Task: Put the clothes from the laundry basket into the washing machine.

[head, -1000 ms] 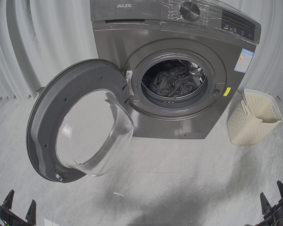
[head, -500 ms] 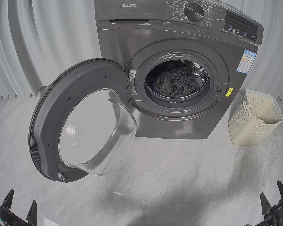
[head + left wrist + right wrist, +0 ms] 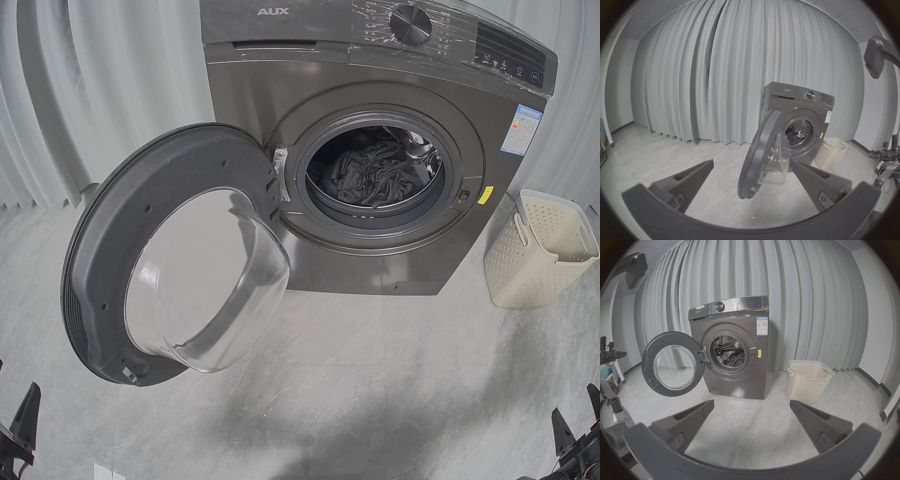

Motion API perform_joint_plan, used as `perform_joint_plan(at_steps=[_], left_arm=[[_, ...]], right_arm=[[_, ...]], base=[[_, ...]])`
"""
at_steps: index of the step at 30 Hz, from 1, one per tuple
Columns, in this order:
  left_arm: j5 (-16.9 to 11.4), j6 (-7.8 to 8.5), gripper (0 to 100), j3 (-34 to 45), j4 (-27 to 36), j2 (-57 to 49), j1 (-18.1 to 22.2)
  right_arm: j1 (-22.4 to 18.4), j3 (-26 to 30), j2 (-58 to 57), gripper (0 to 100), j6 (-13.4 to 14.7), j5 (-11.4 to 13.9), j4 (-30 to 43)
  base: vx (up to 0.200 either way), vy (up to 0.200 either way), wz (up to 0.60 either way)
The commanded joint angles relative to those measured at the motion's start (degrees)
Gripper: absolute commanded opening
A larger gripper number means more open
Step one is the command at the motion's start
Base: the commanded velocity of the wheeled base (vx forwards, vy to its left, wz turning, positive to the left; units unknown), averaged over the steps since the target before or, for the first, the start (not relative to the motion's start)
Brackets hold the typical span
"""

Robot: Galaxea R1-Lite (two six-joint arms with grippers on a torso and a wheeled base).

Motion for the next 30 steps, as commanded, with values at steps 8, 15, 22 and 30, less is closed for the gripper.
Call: perform_joint_plan(at_steps=[8,15,22,30], left_arm=[[-3.40,-1.05,100,-8.64,-12.52,30.90,-1.58],[-5.42,-1.22,100,-10.31,-18.49,39.86,-1.49],[-9.38,-0.78,100,-9.87,-20.78,43.64,-2.63],[-11.75,-1.49,100,-9.17,-20.69,42.50,-12.04]], right_arm=[[0.02,1.01,-0.17,100,-0.02,-0.06,0.06],[0.02,1.01,-0.17,100,-0.02,-0.06,0.06],[0.02,1.01,-0.17,100,-0.02,0.03,0.06],[0.02,1.01,-0.26,100,-0.11,0.03,-0.03]], base=[[0.000,0.000,0.00],[0.000,0.000,0.00],[0.000,0.000,0.00],[0.000,0.000,0.00]])
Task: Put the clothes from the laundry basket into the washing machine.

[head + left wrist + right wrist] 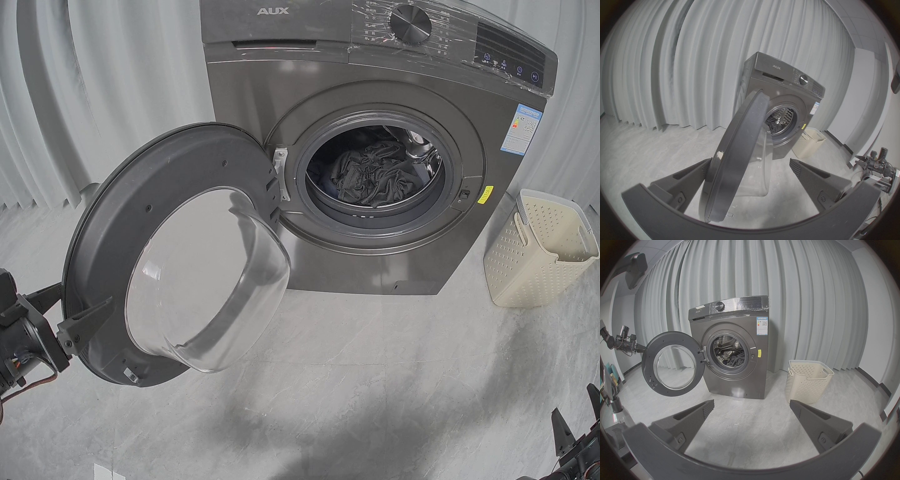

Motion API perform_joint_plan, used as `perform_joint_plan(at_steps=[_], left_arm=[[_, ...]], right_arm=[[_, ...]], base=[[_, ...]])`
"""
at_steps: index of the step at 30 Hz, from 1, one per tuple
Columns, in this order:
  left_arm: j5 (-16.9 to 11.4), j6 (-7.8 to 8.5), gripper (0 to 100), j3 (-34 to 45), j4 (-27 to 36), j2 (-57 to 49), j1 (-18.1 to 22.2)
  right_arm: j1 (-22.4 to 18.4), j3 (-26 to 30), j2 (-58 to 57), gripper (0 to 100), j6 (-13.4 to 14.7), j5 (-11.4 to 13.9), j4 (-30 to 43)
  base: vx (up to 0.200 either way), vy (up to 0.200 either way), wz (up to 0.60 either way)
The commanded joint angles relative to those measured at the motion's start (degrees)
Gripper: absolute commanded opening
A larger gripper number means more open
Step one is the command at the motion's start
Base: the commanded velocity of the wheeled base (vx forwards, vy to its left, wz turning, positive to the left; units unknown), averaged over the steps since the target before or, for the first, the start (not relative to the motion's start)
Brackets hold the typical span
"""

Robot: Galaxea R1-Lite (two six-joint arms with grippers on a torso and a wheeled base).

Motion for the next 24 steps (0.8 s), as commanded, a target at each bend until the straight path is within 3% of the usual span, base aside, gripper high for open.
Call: perform_joint_plan(at_steps=[1,7,11,16,19,23,24], left_arm=[[-0.53,-0.65,100,0.34,-0.03,-0.53,-7.88],[-0.27,-6.28,100,0.34,0.68,-5.01,-21.24],[-0.18,-6.89,100,1.13,0.59,-5.36,-20.80],[1.93,-6.81,100,0.87,0.68,-6.59,-19.92],[3.95,-6.54,100,0.60,0.76,-6.77,-17.37],[4.12,-6.10,100,0.78,0.85,-6.24,-14.82],[4.04,-5.05,100,1.22,1.03,-5.36,-12.89]], right_arm=[[0.01,1.01,-0.22,100,-0.11,0.03,-0.07],[0.01,1.01,-0.22,100,-0.11,-0.06,-0.07],[0.01,1.01,-0.22,100,-0.11,0.03,-0.07],[0.01,1.01,-0.22,100,-0.11,0.03,-0.07],[0.01,1.01,-0.22,100,-0.11,-0.06,-0.07],[0.01,1.01,-0.22,100,-0.11,-0.06,-0.07],[0.01,1.01,-0.22,100,-0.11,-0.06,-0.07]], base=[[0.000,0.000,0.00],[0.000,0.000,0.00],[0.000,0.000,0.00],[0.000,0.000,0.00],[0.000,0.000,0.00],[0.000,0.000,0.00],[0.000,0.000,0.00]])
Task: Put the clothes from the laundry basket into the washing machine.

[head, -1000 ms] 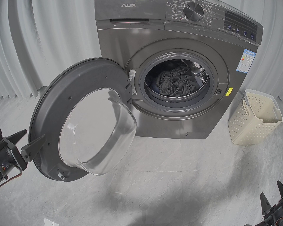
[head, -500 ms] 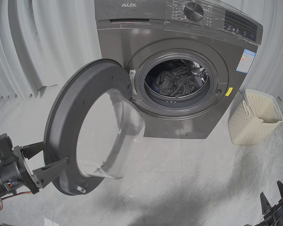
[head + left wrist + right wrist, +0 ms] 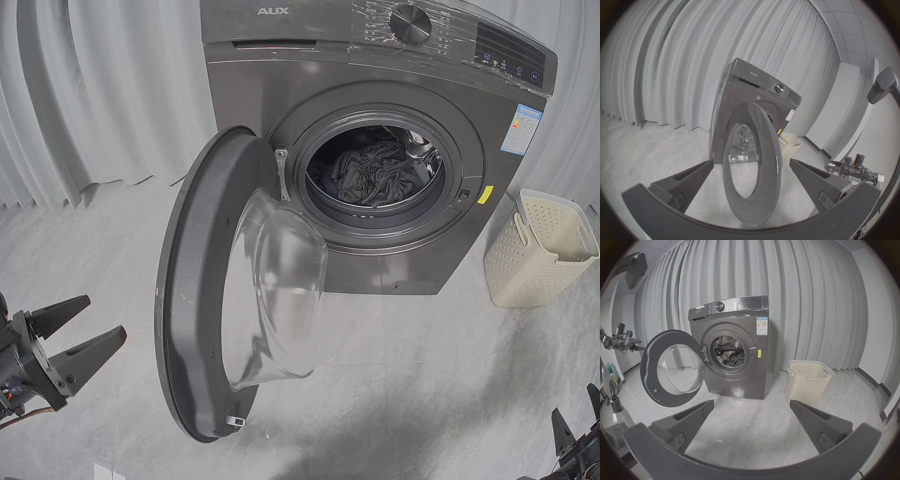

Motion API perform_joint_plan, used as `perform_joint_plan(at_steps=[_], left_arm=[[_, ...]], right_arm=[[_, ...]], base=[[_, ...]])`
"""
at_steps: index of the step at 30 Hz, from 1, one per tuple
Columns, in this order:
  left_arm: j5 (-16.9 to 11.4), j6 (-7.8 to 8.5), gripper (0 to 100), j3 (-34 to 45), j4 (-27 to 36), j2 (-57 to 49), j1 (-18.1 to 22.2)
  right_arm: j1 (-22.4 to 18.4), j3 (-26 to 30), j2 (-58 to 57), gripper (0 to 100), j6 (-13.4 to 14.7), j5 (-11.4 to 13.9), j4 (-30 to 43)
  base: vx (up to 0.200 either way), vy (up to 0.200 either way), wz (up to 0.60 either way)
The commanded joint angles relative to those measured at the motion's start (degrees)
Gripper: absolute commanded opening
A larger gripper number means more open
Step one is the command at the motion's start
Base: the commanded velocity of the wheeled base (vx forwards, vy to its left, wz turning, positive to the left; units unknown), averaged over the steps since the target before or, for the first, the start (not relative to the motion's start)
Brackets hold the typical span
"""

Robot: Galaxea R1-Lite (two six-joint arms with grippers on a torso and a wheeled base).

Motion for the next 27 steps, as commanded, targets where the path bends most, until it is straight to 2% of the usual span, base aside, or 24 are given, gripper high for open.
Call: perform_joint_plan(at_steps=[1,3,4,5,11,16,21,27], left_arm=[[0.10,1.47,100,0.85,0.33,1.18,3.42],[0.10,1.47,100,0.85,0.33,1.18,3.42],[0.63,2.79,100,1.64,0.41,3.46,3.42],[0.63,2.79,100,1.64,0.41,3.46,3.42],[0.63,5.25,100,2.17,-0.73,10.32,2.80],[0.80,5.08,100,0.94,-3.37,13.66,-0.80],[5.02,4.90,100,-0.03,-7.58,18.40,-5.55],[8.71,4.64,100,-2.66,-14.97,26.14,-10.21]], right_arm=[[0.01,1.01,-0.22,100,-0.02,0.11,-0.01],[0.01,1.01,-0.22,100,-0.02,0.11,-0.01],[0.01,1.01,-0.22,100,-0.02,0.11,-0.01],[0.01,1.01,-0.22,100,-0.02,0.11,-0.01],[0.10,1.01,-0.31,100,-0.11,0.11,-0.01],[0.10,1.01,-0.31,100,-0.11,0.11,-0.01],[0.10,1.01,-0.31,100,-0.20,0.11,-0.01],[0.10,1.01,-0.31,100,-0.20,0.11,-0.01]], base=[[0.000,0.000,0.00],[0.000,0.000,0.00],[0.000,0.000,0.00],[0.000,0.000,0.00],[0.000,0.000,0.00],[0.000,0.000,0.00],[0.000,0.000,0.00],[0.000,0.000,0.00]])
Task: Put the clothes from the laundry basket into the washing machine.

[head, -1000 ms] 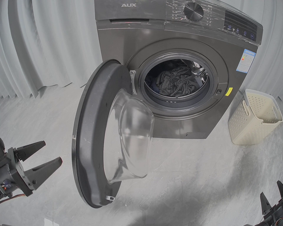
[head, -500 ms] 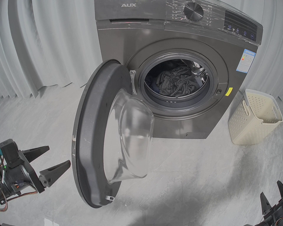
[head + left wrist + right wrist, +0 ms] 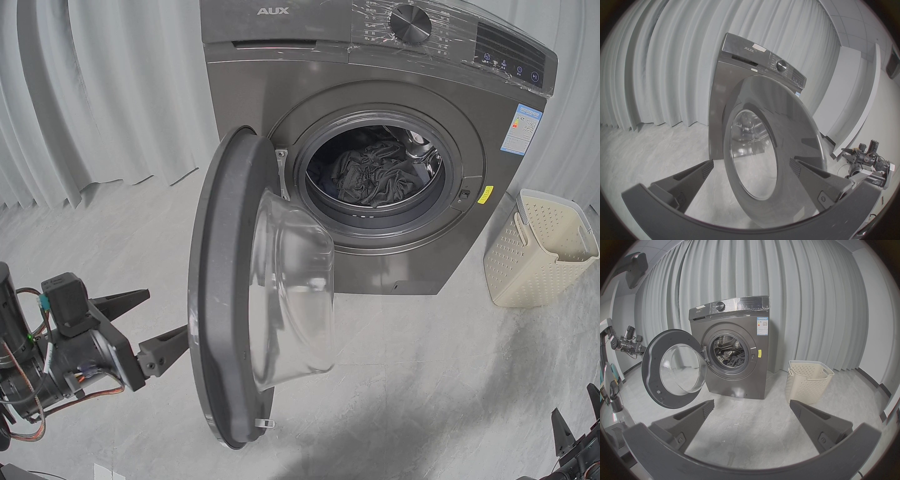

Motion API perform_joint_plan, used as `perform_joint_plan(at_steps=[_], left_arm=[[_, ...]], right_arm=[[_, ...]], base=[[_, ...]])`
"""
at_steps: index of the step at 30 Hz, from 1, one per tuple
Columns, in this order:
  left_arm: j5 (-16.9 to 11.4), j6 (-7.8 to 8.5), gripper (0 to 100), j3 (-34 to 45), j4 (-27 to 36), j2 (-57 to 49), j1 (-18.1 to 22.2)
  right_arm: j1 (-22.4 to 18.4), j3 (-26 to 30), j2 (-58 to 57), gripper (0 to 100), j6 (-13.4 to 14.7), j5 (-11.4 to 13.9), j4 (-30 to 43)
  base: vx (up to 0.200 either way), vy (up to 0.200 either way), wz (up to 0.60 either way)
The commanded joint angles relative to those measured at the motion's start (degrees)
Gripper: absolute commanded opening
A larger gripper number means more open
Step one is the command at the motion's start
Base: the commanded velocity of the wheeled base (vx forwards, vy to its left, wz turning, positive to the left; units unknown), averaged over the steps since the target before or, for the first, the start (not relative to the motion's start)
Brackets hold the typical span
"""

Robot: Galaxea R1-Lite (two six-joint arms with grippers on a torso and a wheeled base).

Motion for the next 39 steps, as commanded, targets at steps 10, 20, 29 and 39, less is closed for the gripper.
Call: perform_joint_plan(at_steps=[10,20,29,39], left_arm=[[3.58,-0.56,100,-6.10,-12.75,17.86,-5.76],[3.67,-0.48,100,-11.72,-17.23,25.33,-6.91],[3.76,-0.39,100,-17.52,-17.49,29.37,-7.87],[3.67,-0.21,100,-23.68,-17.49,33.85,-8.49]], right_arm=[[0.00,1.01,-0.31,100,-0.06,0.03,-0.01],[0.00,1.01,-0.31,100,-0.06,0.03,-0.01],[0.00,1.01,-0.31,100,-0.06,0.03,-0.01],[0.00,1.01,-0.31,100,-0.06,0.03,-0.01]], base=[[0.000,0.000,0.00],[0.000,0.000,0.00],[0.000,0.000,0.00],[0.000,0.000,0.00]])
